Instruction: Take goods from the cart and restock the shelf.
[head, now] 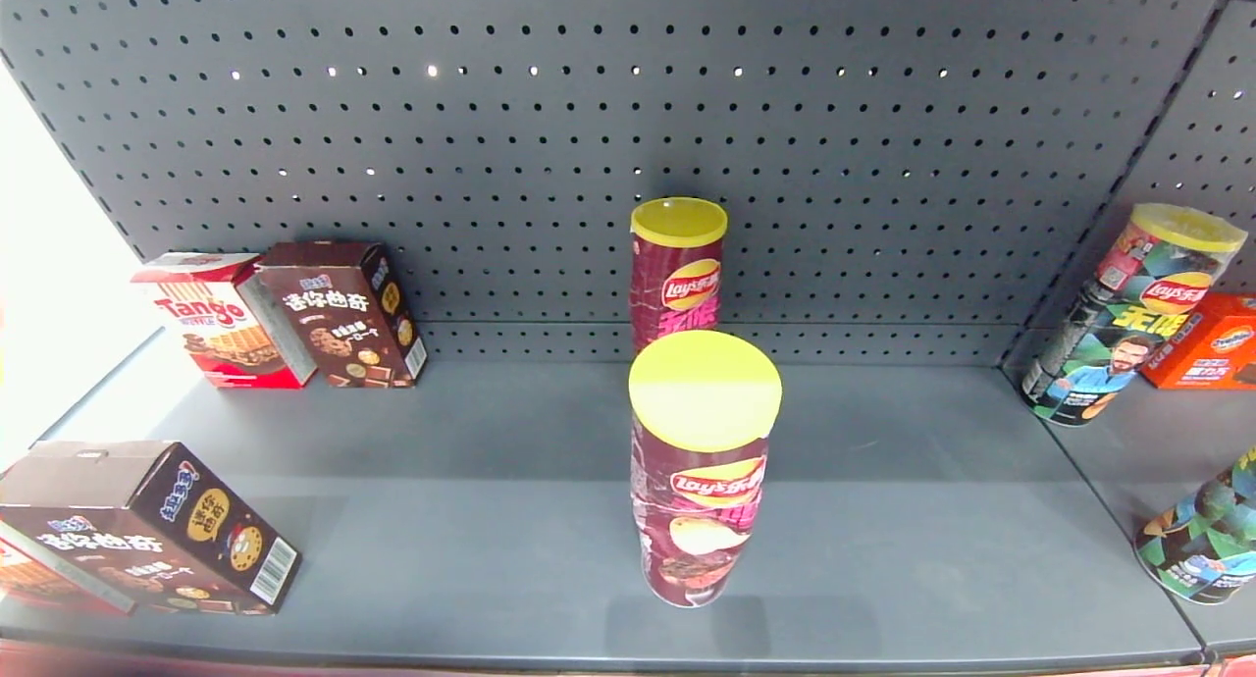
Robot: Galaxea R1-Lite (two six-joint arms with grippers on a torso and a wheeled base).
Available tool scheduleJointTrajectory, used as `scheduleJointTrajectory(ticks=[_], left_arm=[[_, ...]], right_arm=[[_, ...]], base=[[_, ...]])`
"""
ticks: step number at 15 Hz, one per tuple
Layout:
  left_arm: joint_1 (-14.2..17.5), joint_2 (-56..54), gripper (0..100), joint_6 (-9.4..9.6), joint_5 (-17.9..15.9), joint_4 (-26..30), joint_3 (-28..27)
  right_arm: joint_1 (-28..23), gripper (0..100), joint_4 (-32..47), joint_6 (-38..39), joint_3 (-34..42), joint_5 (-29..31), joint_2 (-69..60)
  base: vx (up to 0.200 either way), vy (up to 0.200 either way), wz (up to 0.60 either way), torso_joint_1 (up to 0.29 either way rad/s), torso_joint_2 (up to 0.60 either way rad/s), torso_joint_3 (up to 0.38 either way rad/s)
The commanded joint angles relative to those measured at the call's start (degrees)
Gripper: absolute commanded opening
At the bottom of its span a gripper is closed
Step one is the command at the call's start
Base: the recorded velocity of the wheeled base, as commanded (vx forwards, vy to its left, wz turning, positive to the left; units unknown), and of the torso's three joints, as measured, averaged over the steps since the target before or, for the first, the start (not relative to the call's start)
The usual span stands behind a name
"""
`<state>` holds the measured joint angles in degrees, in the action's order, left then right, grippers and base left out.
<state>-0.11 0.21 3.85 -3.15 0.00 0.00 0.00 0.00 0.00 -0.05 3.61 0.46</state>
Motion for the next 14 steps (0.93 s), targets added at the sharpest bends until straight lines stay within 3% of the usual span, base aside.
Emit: scheduleJointTrajectory(ticks=[1, 4, 6, 14], left_arm=[[-0.07, 0.06, 100, 0.01, 1.12, 0.00, 0.00], [0.02, 0.06, 100, -0.60, 1.74, 0.00, 0.00], [0.02, 0.06, 100, -3.32, 3.06, -0.09, 0.00], [0.02, 0.06, 100, -3.85, 3.50, -0.18, 0.00]], right_arm=[[0.00, 100, -0.09, 0.00, 0.05, 0.00, -0.20], [0.00, 100, 0.00, 0.26, 0.05, 0.00, -0.20], [0.00, 100, -0.09, 0.09, 0.05, 0.00, -0.20], [0.09, 100, -0.09, 0.09, 0.05, 0.00, -0.20]], base=[[0.000, 0.000, 0.00, 0.000, 0.00, 0.000], [0.000, 0.000, 0.00, 0.000, 0.00, 0.000], [0.000, 0.000, 0.00, 0.000, 0.00, 0.000], [-0.025, 0.000, 0.00, 0.000, 0.00, 0.000]])
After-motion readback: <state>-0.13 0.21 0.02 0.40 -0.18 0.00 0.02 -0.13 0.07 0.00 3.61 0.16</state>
